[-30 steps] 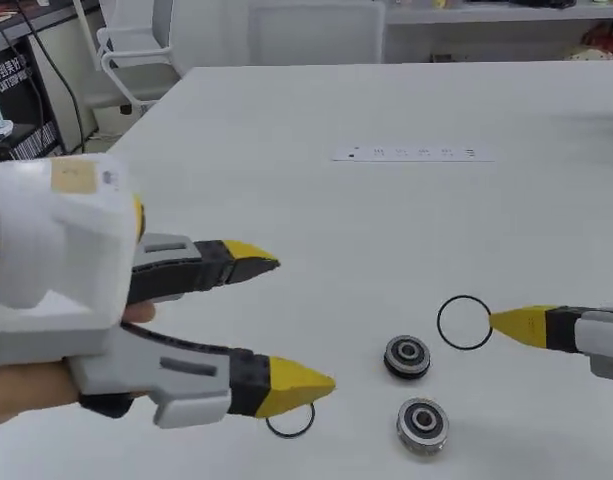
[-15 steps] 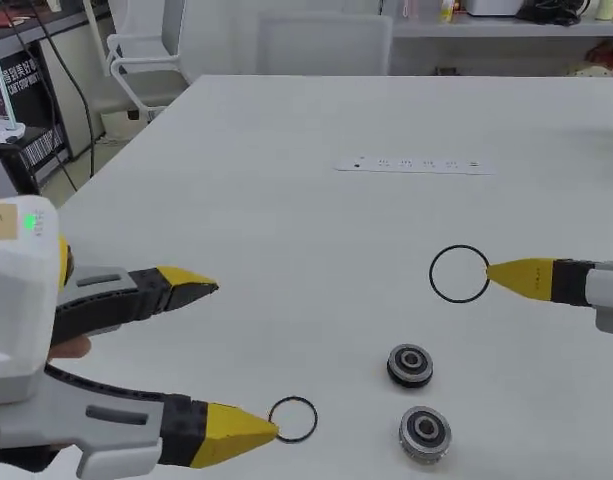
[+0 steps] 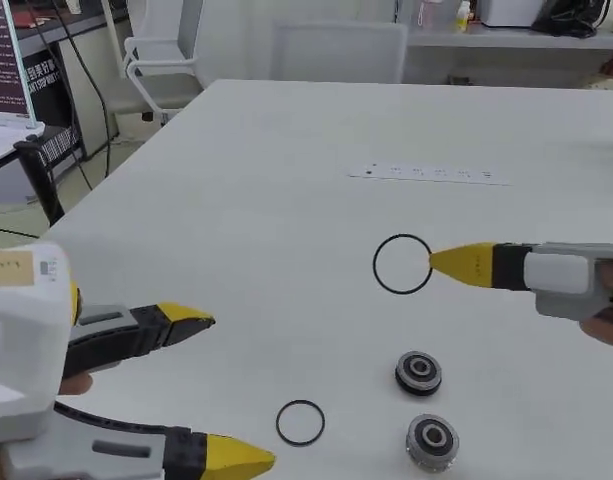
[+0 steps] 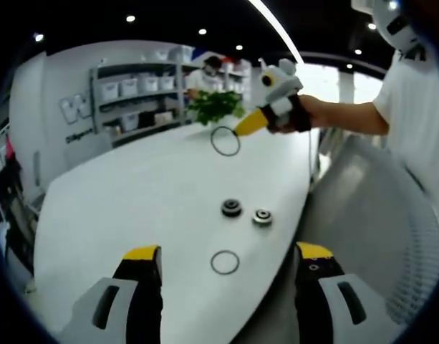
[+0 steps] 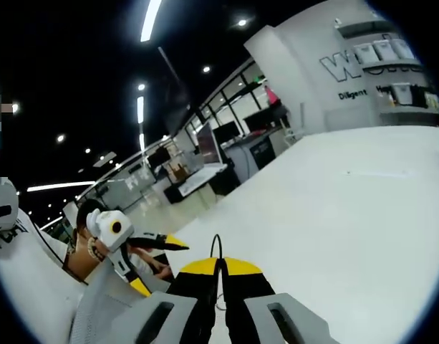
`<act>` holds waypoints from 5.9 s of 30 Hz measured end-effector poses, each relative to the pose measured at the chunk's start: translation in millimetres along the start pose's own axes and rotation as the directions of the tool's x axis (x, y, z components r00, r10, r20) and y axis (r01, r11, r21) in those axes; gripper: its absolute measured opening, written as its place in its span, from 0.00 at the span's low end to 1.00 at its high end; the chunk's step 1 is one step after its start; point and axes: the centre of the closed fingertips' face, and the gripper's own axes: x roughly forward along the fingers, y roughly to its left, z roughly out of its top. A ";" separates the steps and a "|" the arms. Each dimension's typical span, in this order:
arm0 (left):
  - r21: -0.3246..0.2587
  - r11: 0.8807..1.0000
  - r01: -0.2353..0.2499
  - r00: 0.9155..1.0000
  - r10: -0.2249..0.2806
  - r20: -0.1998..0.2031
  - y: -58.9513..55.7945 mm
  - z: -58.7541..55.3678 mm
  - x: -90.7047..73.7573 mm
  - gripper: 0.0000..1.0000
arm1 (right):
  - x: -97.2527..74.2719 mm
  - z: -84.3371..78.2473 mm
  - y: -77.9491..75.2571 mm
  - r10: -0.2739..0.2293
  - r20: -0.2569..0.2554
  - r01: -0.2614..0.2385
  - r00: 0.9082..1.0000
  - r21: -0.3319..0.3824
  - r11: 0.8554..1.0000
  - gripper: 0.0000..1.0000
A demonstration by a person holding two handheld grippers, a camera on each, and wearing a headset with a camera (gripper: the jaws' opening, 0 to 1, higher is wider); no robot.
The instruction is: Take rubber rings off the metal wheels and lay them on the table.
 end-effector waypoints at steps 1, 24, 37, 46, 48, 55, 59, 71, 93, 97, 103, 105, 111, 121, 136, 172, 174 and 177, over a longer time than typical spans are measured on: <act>-0.001 1.000 0.000 1.000 0.000 0.000 0.4 -0.3 0.0 0.77 | 2.8 -1.0 1.5 0.005 -0.008 -0.005 1.000 -0.004 1.000 0.00; -0.061 0.998 -0.006 1.000 0.006 -0.006 2.4 -9.2 5.7 0.95 | 59.5 -79.0 10.9 0.064 -0.275 -0.063 0.959 0.012 0.998 0.00; -0.071 0.997 -0.009 0.999 0.005 -0.054 3.1 -19.2 6.5 0.96 | 66.1 -120.0 -1.8 0.037 -0.373 -0.022 0.927 0.045 0.999 0.00; -0.074 0.997 -0.014 0.997 0.008 -0.083 3.3 -24.9 6.8 0.94 | 67.3 -140.7 -13.4 -0.001 -0.428 0.013 0.904 0.025 1.000 0.00; -0.071 0.997 -0.018 0.996 0.012 -0.084 4.4 -25.2 6.4 0.93 | 66.2 -141.8 -16.1 -0.008 -0.434 0.017 0.901 0.017 1.000 0.00; -0.082 0.996 -0.020 0.995 0.011 -0.102 4.5 -29.1 6.6 0.91 | 66.4 -145.7 -24.0 -0.043 -0.439 0.044 0.898 -0.007 0.999 0.00; -0.087 0.996 -0.022 0.995 0.013 -0.102 4.9 -29.6 6.5 0.91 | 66.5 -143.4 -28.2 -0.061 -0.427 0.058 0.902 -0.018 0.998 0.00; -0.092 0.995 -0.022 0.995 0.013 -0.101 5.4 -29.9 6.5 0.90 | 65.2 -143.1 -37.3 -0.091 -0.417 0.090 0.904 -0.022 0.996 0.00; -0.099 0.995 -0.012 0.993 0.000 -0.115 2.8 -32.3 7.4 0.88 | 60.5 -128.5 -41.7 -0.126 -0.396 0.082 0.910 -0.125 0.989 0.09; -0.101 0.995 -0.011 0.993 -0.001 -0.115 2.5 -32.5 7.5 0.88 | 58.7 -119.5 -41.0 -0.129 -0.377 0.074 0.917 -0.157 0.985 0.12; -0.103 0.995 -0.013 0.993 0.001 -0.114 2.4 -32.5 7.5 0.88 | 55.9 -105.8 -41.8 -0.136 -0.340 0.075 0.931 -0.189 0.979 0.14; -0.103 0.995 -0.010 0.993 -0.001 -0.114 1.9 -32.4 7.6 0.87 | 54.7 -98.5 -41.6 -0.135 -0.317 0.075 0.939 -0.194 0.978 0.15; -0.104 0.995 -0.010 0.994 -0.002 -0.114 1.7 -32.4 7.7 0.87 | 49.9 -81.0 -42.5 -0.131 -0.262 0.081 0.956 -0.194 0.978 0.18; -0.100 0.995 -0.004 0.993 -0.008 -0.121 0.7 -33.9 7.9 0.87 | 33.5 -52.3 -50.1 -0.144 -0.153 0.117 0.978 -0.171 0.978 0.24; -0.099 0.995 -0.007 0.994 -0.004 -0.109 1.2 -32.0 7.3 0.87 | 14.5 -50.0 -71.1 -0.168 -0.128 0.146 0.977 -0.163 0.976 0.29; 0.235 0.964 0.128 0.987 -0.146 0.060 7.1 108.3 65.7 0.80 | -0.2 -96.5 -100.6 -0.177 -0.282 0.144 0.943 -0.131 0.981 0.31; 0.238 0.961 0.142 0.984 -0.164 0.073 7.8 114.9 75.6 0.78 | -0.1 -99.7 -100.0 -0.170 -0.293 0.136 0.941 -0.134 0.982 0.31; 0.240 0.960 0.144 0.982 -0.168 0.084 9.9 121.3 89.9 0.74 | 0.1 -104.3 -100.0 -0.168 -0.306 0.122 0.937 -0.163 0.979 0.32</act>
